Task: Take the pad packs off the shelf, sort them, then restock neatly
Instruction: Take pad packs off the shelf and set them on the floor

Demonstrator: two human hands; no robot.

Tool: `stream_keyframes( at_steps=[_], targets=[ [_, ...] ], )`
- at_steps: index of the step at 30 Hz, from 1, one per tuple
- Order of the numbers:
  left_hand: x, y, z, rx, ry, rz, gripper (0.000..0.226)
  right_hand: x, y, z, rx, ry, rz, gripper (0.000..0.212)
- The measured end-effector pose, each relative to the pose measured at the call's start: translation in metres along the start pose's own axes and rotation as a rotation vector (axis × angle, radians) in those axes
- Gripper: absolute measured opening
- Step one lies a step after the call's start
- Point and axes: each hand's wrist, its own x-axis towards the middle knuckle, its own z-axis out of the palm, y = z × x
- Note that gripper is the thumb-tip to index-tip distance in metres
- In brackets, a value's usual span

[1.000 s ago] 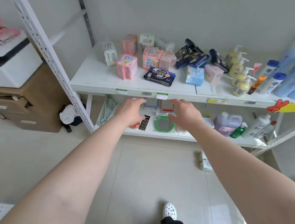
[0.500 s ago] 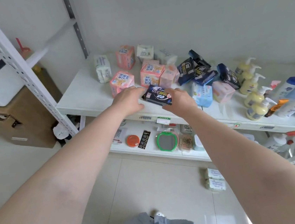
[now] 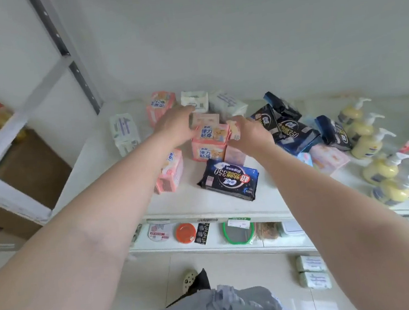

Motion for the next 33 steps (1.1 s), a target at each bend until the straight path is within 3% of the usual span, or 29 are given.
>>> stream_keyframes(
  at_steps=[10, 18, 25, 33],
  targets=[
    [0.106, -0.025, 0.027, -0.211, 0.018, -0.192, 0.103, 0.101, 0.029, 0.007, 0.144, 0.078, 0.161, 0.08],
    [0.151, -0.02, 0.065, -0.3, 0.059, -0.364, 0.1, 0.164, 0.051, 0.037, 0.309, 0.098, 0.214, 0.088],
    [0.178, -0.014, 0.095, -0.368, 0.108, -0.51, 0.104, 0.178, 0.055, 0.06, 0.31, 0.044, 0.244, 0.1],
    [0.156, -0.02, 0.09, -0.476, 0.391, -0.468, 0.067, 0.175, 0.062, 0.059, 0.368, 0.189, 0.214, 0.075]
  ],
)
